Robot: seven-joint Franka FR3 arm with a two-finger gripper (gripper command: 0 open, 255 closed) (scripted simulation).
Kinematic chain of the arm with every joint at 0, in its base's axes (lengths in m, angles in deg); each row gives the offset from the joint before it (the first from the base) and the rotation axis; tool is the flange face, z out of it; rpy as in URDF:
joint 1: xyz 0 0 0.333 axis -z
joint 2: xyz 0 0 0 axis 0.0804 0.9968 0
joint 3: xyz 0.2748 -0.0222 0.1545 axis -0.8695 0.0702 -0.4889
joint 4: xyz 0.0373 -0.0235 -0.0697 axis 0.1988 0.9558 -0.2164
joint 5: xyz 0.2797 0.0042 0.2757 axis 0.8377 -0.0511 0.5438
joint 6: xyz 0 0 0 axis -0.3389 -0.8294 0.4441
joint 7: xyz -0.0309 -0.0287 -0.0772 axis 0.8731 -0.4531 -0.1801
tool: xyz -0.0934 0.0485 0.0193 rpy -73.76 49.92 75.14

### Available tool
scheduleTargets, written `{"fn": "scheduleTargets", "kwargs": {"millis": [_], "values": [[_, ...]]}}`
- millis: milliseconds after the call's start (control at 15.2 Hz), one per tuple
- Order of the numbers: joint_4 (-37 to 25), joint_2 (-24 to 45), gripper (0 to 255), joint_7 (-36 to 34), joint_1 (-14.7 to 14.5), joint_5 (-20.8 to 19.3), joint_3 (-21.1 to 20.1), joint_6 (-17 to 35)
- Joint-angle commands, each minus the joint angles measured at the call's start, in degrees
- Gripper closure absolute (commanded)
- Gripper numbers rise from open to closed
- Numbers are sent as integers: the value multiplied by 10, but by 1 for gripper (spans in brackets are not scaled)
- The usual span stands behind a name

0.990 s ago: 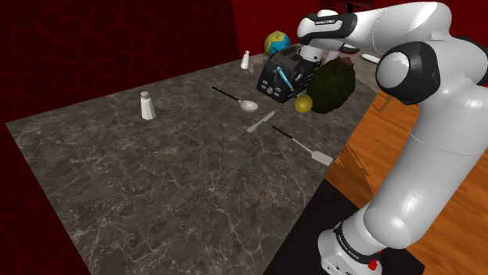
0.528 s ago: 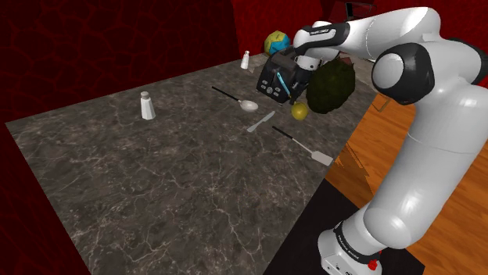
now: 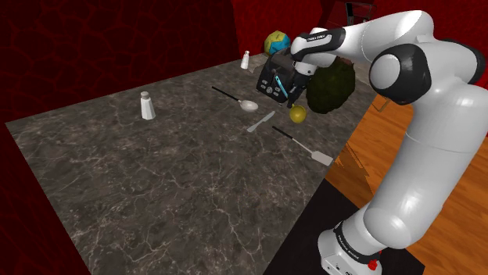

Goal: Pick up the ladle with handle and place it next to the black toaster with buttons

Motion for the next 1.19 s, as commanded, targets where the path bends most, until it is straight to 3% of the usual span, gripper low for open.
{"fn": "scheduleTargets", "kwargs": {"millis": [0, 528, 594, 858, 924, 1122], "values": [[15, 20, 255, 4, 1, 5, -3, 15], [17, 21, 255, 5, 4, 5, -6, 19], [13, 29, 0, 8, 6, 8, -6, 21], [43, -3, 0, 2, -2, -3, -3, 21], [17, 21, 0, 5, 4, 5, -6, 19], [-27, 11, 0, -1, 8, -3, -2, -34]]}}
